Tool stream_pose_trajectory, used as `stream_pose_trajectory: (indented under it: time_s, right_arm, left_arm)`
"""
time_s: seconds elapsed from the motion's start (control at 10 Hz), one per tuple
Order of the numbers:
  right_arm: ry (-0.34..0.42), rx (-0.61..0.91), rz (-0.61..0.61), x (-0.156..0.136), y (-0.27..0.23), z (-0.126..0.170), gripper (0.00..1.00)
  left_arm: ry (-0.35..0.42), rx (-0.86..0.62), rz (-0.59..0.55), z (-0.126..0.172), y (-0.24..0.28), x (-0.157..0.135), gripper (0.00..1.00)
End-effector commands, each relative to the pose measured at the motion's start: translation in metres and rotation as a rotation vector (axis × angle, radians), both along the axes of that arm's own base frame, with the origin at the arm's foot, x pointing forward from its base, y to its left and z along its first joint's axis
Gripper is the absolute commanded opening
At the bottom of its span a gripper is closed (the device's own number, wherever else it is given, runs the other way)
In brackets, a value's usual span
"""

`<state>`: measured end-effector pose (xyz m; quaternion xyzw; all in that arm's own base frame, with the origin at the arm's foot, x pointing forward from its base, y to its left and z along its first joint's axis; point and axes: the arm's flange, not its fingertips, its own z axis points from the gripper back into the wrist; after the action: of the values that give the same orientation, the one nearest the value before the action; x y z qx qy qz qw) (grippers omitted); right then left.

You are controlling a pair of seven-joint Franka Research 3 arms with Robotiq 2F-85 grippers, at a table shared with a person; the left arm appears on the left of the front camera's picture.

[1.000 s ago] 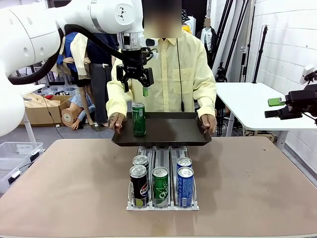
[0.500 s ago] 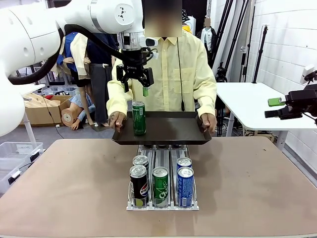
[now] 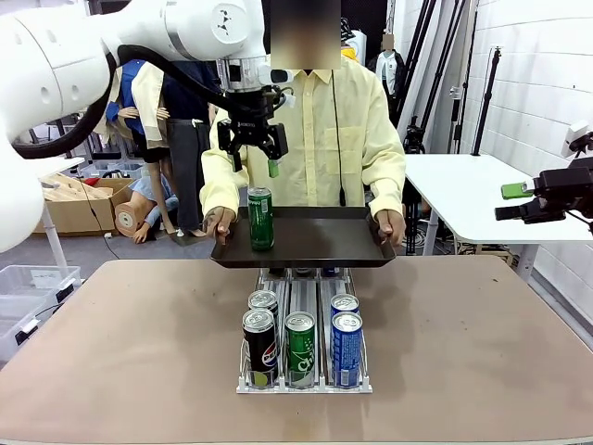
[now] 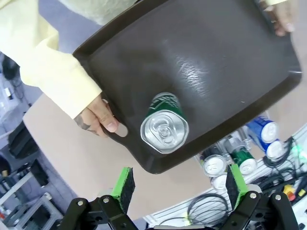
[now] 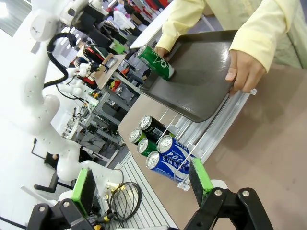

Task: Retrieve and hand over the desired beverage to the person.
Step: Pick up another can of the same type that the person held from the Automatic Can Dispenser.

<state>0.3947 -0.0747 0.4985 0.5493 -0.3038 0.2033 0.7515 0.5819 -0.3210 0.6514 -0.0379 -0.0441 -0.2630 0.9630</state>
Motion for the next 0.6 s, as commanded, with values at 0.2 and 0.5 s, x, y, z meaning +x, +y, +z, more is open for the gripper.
stream_pose_trajectory:
  time_s: [0.2, 0.5]
  right_arm:
    - [0.000, 0.014, 0.000, 0.000, 0.001, 0.002, 1.00]
    - [0.000, 0.014, 0.000, 0.000, 0.001, 0.002, 1.00]
  left_arm:
    - [-0.023, -0.278, 0.131, 0.032, 0.084, -0.033, 1.00]
    - [-0.008, -0.465, 0.187, 0.025, 0.149, -0.059, 1.00]
